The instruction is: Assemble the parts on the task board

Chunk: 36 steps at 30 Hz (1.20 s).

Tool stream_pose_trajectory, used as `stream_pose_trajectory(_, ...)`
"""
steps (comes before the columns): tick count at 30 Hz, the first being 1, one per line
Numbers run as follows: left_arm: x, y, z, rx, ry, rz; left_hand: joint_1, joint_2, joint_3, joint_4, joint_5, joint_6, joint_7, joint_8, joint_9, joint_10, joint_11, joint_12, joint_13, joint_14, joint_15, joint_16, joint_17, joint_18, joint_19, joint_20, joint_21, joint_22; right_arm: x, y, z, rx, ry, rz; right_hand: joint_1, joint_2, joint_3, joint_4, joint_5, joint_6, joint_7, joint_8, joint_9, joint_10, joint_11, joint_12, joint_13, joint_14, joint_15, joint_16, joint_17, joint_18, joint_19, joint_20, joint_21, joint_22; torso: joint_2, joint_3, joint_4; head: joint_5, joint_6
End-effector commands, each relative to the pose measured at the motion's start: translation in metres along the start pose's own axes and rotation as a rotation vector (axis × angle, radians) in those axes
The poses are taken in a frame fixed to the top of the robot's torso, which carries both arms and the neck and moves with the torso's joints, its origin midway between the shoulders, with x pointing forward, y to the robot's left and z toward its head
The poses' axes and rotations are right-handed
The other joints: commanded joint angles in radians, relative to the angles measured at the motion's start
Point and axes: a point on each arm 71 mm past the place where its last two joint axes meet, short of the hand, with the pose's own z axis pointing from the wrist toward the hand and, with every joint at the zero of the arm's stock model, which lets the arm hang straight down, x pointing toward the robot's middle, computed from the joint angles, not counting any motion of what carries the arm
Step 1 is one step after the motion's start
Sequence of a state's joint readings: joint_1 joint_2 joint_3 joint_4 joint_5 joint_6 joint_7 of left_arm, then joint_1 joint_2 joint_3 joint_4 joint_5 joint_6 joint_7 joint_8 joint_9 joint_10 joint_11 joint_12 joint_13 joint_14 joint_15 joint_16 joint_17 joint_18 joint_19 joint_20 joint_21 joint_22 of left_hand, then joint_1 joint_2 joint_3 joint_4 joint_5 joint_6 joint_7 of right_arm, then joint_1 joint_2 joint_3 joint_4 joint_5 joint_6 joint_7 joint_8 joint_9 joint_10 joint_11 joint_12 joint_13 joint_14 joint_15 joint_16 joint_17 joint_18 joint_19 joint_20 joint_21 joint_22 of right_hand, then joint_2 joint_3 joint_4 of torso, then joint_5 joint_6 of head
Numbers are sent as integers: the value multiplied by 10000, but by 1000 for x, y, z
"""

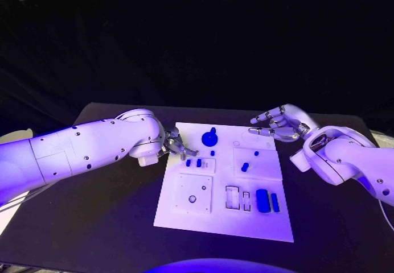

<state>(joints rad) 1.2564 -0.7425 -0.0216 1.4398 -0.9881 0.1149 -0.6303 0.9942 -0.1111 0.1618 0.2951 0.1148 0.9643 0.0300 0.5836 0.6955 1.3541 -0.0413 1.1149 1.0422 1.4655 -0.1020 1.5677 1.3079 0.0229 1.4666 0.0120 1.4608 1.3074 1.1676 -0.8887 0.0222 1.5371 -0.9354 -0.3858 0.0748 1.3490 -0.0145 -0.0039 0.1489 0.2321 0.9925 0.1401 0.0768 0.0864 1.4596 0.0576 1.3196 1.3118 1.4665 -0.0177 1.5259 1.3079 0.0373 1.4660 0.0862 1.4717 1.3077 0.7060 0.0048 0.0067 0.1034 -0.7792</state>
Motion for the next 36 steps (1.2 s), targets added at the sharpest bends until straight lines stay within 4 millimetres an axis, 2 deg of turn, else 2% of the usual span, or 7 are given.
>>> stream_pose_trajectory(1, -5, -4, -2, 898, -367, -1476, -252, -40, -377, -4, -7, -64, 6, -41, -23, -81, 35, -13, -5, 1053, 61, 31, 2629, 92, 532, 18, 42, 1587, 2, -1, 0, -26, 162, -34, 38, 43, -21, -43, 69, 86, 5, -7, 12, 8, -54, -37, 1009, 871, -46, -28, 1897, 62, 146, -45, -60, 656, 3, 5, -3, -18, 30)
stream_pose_trajectory(10, -13, 4, -5, 1231, -873, -2313, -204, 235, -1353, -31, -3, -504, 194, -282, -244, -834, 187, -1040, -1134, 1053, 181, 31, 2629, 325, 131, 106, -832, 790, 4, -4, -1, 47, 194, -4, 38, 43, -21, -43, 69, 86, 5, -7, 12, 8, -54, -37, 1009, 871, -46, -28, 1897, 62, 146, -45, -60, 656, 16, 5, 6, -56, 55)
stream_pose_trajectory(12, -16, 1, -6, 1588, -1316, -2136, 945, 228, -1088, -235, 33, -1013, 420, -493, -434, -1965, 382, -2442, -2611, 803, 340, -478, 1957, 697, -621, 231, -2410, -613, 5, -4, -1, 56, 194, 2, 38, 43, -21, -43, 69, 86, 5, -7, 12, 8, -54, -37, 1009, 871, -46, -28, 1897, 62, 146, -45, -60, 656, 7, 4, 11, -88, 66)
stream_pose_trajectory(17, -20, -22, -8, 3591, -2585, -1268, 4403, 361, 694, -1483, 7, -1554, 913, -998, -1114, -3829, 779, -3940, -3703, -1104, 708, -3499, -1294, 1564, -3120, 532, -7147, -4456, 5, -5, -1, 55, 178, 7, 38, 43, -21, -43, 69, 86, 5, -7, 12, 8, -54, -37, 1009, 871, -46, -28, 1897, 62, 146, -45, -60, 656, 6, -1, 12, -99, 124)
stream_pose_trajectory(20, -18, -40, -9, 4889, -3178, -656, 5123, -180, 1579, -1747, -150, -1121, 989, -1759, -2059, -4053, 1059, -4929, -4714, -2646, 918, -5289, -3117, 1518, -3642, 789, -7734, -4736, 5, -4, -1, 41, 173, 12, 41, 44, -26, -48, 91, 85, 6, -9, 12, 9, -53, -31, 1012, 870, -46, -30, 1895, 62, 146, -45, -60, 658, 19, -17, -2, -143, 162)
stream_pose_trajectory(28, -9, -64, 1, 5593, -3984, 1315, 4729, -981, 1836, -1623, -283, -946, 1101, -3065, -3416, -4252, 1278, -6538, -6507, -3219, 1125, -6379, -4675, 1567, -3592, 1039, -8139, -4990, 6, -4, -1, -3, 182, 24, 43, 46, -30, -51, 108, 85, 7, -10, 12, 7, -53, -36, 1009, 870, -46, -32, 1892, 63, 144, -45, -63, 652, -1, 4, 2, -204, 186)
stream_pose_trajectory(36, 6, -76, 15, 5320, -3834, 2920, 4718, -913, 1325, -1730, -278, -149, 1039, -3788, -4341, -3807, 1247, -7337, -7898, -1303, 1053, -4460, -3313, 1529, -2217, 950, -7790, -4902, 7, -3, 0, -38, 198, 37, 43, 46, -30, -51, 108, 85, 7, -10, 12, 7, -53, -36, 1009, 870, -46, -32, 1892, 63, 144, -45, -63, 652, 9, -7, -4, -227, 211)
